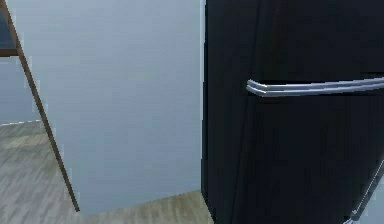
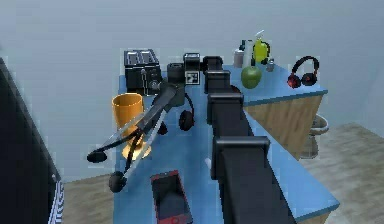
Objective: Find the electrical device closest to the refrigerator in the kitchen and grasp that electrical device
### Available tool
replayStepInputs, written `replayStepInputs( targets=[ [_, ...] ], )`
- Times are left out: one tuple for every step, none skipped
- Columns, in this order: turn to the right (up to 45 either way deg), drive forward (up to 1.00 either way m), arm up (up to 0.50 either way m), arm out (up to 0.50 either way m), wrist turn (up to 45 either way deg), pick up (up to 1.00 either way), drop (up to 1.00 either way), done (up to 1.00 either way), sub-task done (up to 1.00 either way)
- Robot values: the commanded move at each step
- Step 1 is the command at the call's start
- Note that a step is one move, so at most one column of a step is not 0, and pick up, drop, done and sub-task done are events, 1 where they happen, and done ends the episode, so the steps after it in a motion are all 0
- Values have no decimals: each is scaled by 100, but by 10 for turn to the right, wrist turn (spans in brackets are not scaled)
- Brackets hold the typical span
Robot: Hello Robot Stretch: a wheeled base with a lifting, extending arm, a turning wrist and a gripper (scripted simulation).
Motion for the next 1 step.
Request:
replayStepInputs(
  targets=[
    [0, 0, 0, 0, 450, 0, 0, 0, 0]
  ],
)
